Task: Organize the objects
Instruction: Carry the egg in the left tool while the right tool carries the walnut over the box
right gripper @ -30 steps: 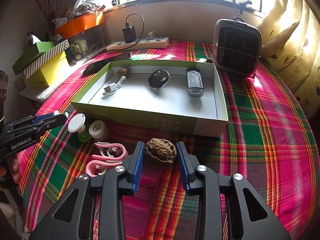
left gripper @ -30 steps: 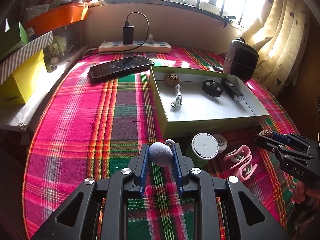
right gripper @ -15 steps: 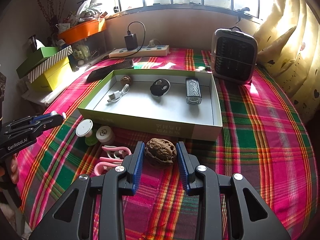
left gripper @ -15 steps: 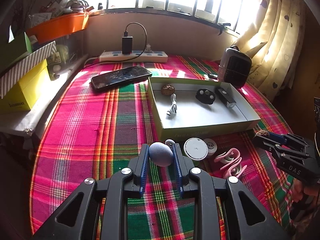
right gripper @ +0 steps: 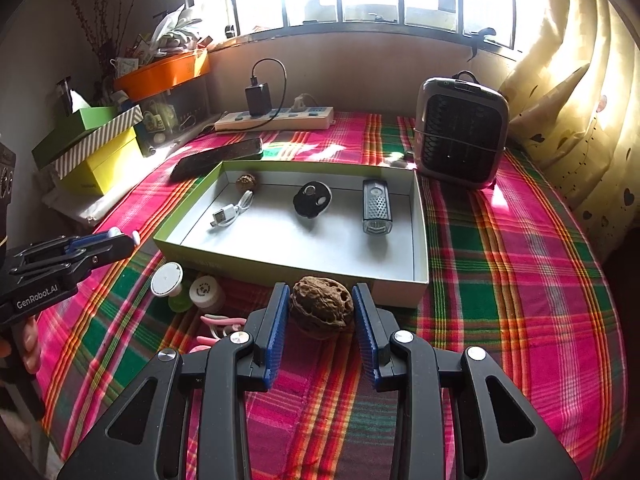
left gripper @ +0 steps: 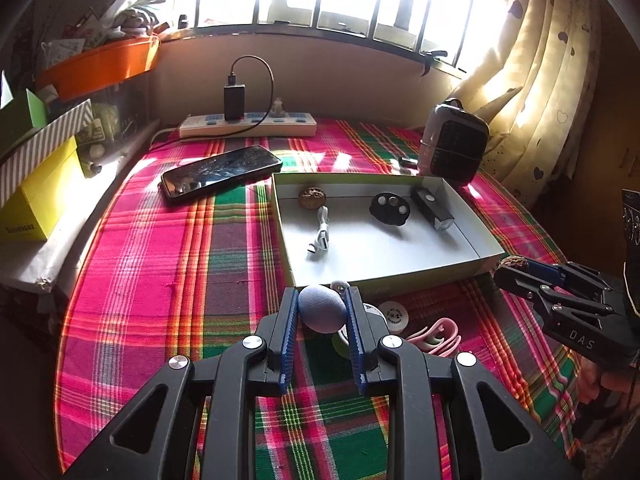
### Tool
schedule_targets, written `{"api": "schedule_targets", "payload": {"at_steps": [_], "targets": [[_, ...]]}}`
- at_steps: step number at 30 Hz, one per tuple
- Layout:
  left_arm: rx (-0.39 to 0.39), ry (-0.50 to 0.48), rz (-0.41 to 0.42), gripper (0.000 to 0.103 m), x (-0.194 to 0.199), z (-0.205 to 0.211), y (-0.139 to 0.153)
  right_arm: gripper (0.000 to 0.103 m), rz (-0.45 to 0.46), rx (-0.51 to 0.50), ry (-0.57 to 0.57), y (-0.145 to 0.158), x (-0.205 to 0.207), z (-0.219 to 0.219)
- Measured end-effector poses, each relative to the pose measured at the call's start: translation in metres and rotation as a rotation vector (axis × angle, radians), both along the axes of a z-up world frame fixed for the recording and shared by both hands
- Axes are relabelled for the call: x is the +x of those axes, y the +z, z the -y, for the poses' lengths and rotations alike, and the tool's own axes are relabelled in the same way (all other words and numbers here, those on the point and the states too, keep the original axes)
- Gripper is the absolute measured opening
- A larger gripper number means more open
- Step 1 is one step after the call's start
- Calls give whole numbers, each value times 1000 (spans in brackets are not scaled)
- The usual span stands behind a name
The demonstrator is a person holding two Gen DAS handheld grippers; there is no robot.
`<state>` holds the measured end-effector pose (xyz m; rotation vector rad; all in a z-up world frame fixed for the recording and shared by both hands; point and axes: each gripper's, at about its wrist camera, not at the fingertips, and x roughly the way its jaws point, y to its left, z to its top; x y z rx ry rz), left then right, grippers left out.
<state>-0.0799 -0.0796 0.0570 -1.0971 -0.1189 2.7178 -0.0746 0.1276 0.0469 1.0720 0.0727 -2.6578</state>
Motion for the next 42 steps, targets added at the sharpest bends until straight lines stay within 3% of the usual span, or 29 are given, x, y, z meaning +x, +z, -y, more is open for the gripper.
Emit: {"api": "schedule_targets", "payload": {"at_steps": [17, 42], "targets": [[-4, -57, 21, 21, -38, -25, 2, 34, 2, 41, -22, 3, -40, -6], [-65, -84, 87, 21, -83, -48, -24, 34, 90, 81, -18, -26, -88, -9]]}}
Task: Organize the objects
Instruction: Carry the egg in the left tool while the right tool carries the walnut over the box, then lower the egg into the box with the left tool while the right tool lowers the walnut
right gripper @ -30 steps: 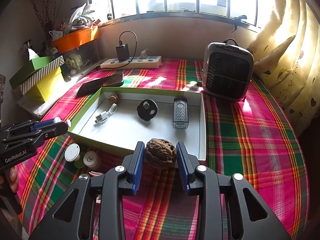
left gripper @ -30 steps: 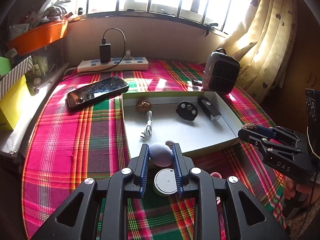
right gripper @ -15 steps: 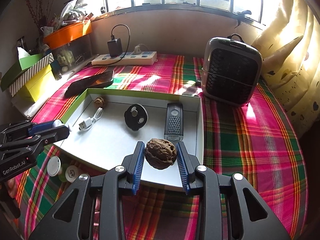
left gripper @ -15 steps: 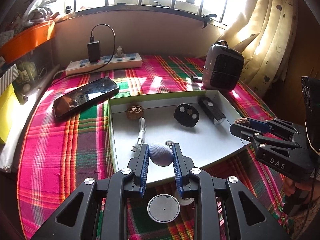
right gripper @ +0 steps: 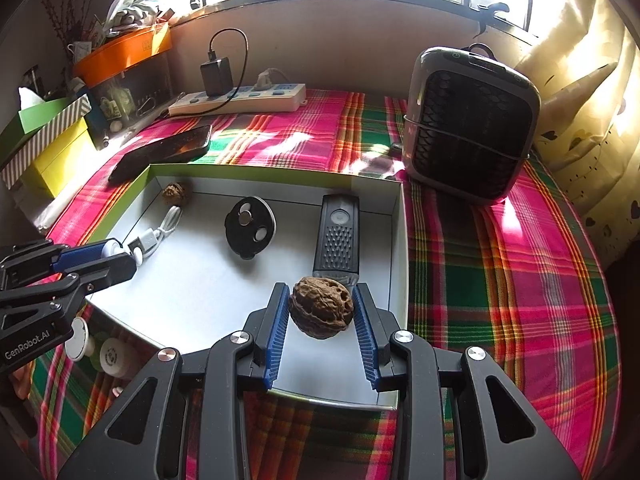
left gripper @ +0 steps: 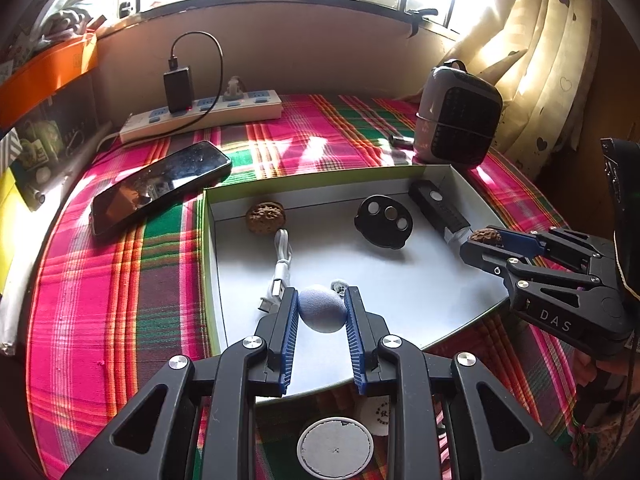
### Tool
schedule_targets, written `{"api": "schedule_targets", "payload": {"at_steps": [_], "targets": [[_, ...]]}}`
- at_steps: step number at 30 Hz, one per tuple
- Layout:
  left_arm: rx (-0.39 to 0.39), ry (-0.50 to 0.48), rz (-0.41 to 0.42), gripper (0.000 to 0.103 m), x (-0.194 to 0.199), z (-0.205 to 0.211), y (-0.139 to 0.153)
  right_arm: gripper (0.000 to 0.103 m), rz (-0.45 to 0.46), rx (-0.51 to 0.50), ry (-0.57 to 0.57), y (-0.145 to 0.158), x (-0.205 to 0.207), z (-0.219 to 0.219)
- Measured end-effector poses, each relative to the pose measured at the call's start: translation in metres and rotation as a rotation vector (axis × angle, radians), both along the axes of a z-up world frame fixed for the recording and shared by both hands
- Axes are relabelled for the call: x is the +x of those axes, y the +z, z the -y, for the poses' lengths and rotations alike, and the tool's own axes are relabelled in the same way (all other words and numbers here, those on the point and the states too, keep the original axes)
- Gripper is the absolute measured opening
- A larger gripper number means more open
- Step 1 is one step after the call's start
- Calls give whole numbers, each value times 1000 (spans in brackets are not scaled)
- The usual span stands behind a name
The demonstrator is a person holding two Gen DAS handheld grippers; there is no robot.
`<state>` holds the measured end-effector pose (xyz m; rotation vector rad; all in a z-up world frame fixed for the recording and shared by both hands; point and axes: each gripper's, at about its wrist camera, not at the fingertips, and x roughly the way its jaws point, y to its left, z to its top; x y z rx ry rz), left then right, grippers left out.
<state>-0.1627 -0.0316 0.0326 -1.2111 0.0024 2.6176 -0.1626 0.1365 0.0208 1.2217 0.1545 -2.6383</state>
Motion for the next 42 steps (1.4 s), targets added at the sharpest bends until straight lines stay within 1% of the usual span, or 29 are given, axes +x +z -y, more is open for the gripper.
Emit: {"api": "schedule_targets", "payload": {"at_steps": [5, 13, 18, 32, 42], "targets": [[-8, -3, 15, 21, -4, -1, -5, 34, 13, 20, 1, -7, -5, 2], [-18, 9, 42, 21, -11, 2, -13, 34, -5, 55, 8, -8, -7, 6], [-24, 11, 40, 21, -13, 3, -13, 34, -19, 91, 12, -9, -7, 10], [-42, 11, 37, 22, -16, 1, -14, 34, -25, 104, 13, -10, -9, 12], [-68, 17, 41, 22, -15, -1, -15, 34, -20, 93, 16, -10, -10, 10]]}}
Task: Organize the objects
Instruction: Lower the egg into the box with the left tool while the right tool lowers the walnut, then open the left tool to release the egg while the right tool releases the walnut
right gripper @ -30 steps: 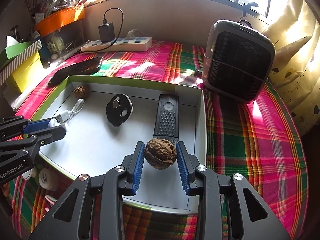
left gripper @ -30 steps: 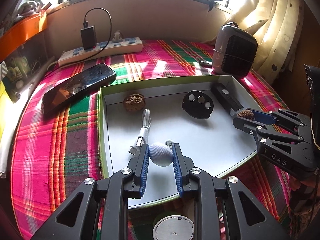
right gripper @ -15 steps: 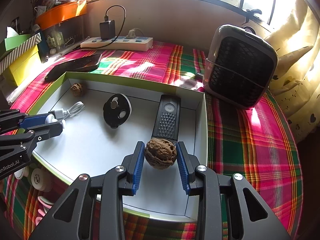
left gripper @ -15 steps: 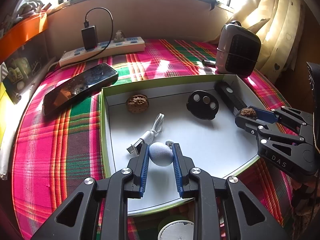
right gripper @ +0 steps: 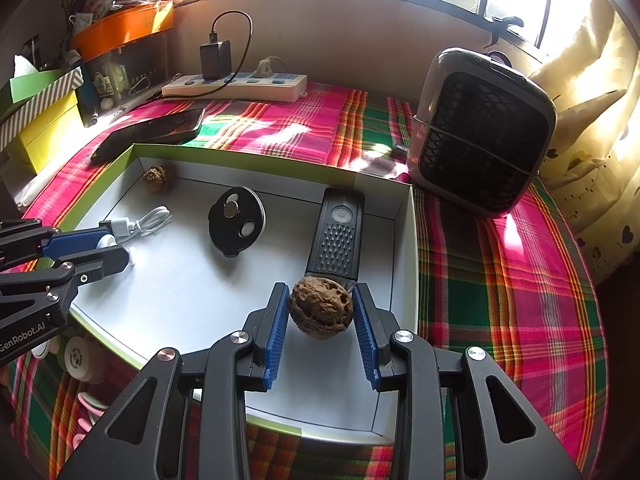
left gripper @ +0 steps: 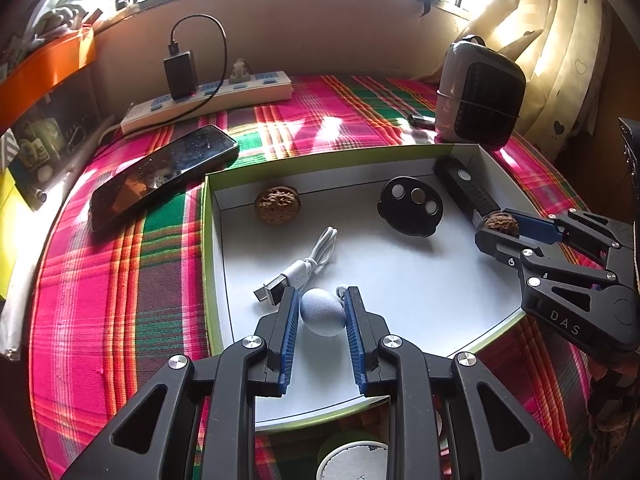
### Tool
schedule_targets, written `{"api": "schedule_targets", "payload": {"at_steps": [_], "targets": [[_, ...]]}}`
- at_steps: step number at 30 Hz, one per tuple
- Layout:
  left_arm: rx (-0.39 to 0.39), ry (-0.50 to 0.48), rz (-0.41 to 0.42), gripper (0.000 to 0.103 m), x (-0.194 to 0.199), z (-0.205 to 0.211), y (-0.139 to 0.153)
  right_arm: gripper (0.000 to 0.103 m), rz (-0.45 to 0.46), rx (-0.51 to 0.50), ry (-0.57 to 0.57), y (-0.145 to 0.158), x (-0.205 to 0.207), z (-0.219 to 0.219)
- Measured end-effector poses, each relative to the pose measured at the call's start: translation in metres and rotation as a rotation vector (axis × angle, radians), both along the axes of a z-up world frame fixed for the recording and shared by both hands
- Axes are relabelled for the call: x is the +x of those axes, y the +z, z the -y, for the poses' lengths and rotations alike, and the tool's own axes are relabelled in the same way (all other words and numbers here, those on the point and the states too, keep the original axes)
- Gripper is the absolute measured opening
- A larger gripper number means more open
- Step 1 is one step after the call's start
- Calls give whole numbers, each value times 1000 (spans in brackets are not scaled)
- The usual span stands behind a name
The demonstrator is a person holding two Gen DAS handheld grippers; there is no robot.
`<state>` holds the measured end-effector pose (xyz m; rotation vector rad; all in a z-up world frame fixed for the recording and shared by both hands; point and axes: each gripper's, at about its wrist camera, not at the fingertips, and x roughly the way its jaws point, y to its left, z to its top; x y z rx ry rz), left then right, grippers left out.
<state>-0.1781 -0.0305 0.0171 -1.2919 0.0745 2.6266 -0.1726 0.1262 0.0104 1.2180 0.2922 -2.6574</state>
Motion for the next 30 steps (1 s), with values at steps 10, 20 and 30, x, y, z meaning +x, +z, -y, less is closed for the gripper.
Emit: {"api": "schedule_targets", "payload": {"at_steps": [10, 20, 30], "targets": [[14, 3, 7, 23, 0, 1, 1, 34, 2, -9, -5, 0, 1, 0], [35, 0, 11, 33, 2, 1, 3, 41, 0, -28, -9, 2, 4, 0], [52, 12, -2, 37, 10, 5, 9, 42, -11, -40, -19, 7, 11, 0]]}}
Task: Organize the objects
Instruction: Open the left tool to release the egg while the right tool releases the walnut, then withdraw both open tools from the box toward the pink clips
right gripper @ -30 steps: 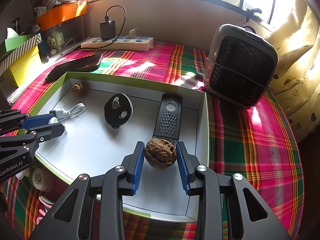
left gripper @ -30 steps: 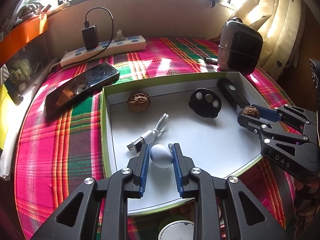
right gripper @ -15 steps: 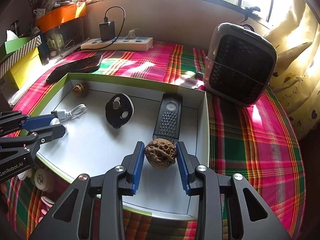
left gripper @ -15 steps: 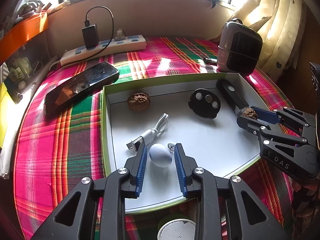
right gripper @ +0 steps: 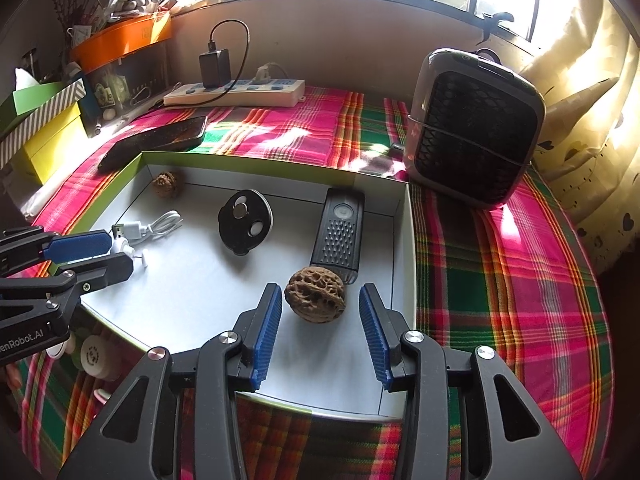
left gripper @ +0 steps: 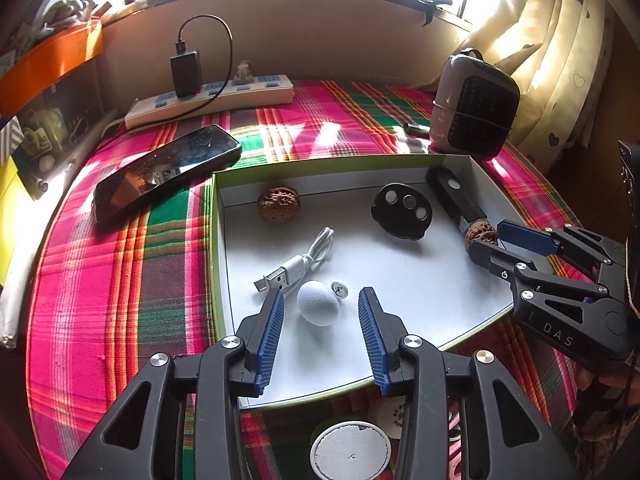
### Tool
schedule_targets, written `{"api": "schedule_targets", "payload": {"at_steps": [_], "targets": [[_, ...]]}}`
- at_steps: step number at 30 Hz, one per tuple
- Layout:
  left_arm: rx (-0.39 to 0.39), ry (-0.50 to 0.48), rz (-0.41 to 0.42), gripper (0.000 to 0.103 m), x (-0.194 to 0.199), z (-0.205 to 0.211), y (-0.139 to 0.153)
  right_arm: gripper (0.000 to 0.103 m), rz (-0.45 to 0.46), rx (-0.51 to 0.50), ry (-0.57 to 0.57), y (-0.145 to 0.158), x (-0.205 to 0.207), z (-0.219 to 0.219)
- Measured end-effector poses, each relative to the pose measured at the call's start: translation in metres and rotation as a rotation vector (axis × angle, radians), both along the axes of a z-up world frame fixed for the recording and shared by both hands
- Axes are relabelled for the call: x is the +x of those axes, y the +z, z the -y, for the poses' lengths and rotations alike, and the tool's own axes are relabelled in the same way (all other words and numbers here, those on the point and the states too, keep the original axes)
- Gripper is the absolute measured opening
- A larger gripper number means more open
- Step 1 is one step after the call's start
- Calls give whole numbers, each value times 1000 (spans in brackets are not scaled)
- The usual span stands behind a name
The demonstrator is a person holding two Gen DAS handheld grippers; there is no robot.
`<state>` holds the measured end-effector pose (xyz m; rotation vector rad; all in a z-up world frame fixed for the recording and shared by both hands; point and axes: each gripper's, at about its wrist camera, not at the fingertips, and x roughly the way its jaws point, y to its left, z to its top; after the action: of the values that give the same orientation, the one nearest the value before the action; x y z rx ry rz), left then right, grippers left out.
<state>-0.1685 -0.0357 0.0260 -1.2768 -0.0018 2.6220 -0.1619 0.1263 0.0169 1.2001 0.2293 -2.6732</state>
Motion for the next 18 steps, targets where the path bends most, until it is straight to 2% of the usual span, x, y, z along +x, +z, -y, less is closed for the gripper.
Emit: {"api": "schedule_targets", "payload": {"at_steps": [18], "targets": [[36, 20, -50, 38, 28, 13, 20, 42, -39, -16, -9, 14, 27, 1]]}}
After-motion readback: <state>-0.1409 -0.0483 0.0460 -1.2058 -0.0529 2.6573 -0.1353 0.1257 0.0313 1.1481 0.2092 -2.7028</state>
